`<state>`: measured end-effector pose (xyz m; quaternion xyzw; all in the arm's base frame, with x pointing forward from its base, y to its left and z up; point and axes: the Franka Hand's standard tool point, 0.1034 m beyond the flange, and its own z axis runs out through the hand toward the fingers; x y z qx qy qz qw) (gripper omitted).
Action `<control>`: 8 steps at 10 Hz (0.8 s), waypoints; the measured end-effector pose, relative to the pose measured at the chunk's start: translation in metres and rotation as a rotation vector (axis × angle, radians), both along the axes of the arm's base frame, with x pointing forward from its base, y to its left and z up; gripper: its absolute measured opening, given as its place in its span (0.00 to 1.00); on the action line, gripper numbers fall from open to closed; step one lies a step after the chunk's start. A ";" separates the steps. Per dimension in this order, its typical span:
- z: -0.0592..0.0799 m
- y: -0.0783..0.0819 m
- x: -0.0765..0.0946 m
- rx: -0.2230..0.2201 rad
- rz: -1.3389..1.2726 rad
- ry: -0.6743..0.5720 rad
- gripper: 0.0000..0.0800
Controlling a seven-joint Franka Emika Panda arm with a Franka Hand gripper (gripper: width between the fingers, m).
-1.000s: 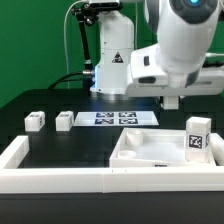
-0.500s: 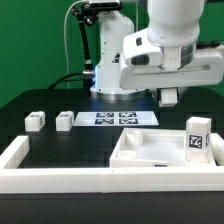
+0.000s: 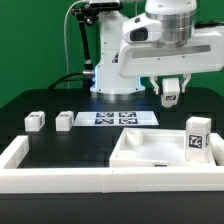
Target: Assemble square table
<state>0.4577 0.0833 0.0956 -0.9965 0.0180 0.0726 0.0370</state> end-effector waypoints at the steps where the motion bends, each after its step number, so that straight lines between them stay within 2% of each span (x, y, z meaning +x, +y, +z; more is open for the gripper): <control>1: -0.001 0.000 0.000 -0.004 -0.001 -0.073 0.36; 2: -0.002 -0.002 0.000 -0.006 -0.001 -0.110 0.36; 4: 0.012 -0.011 0.026 -0.007 -0.013 -0.237 0.36; 5: 0.018 -0.014 0.033 -0.007 -0.007 -0.269 0.36; 7: 0.030 -0.022 0.056 -0.023 -0.009 -0.445 0.36; 8: 0.027 -0.022 0.052 -0.025 -0.007 -0.448 0.36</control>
Offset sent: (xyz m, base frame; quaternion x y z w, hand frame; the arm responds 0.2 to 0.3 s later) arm 0.0375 -0.0107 0.0330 0.0307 0.1491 0.0047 0.9883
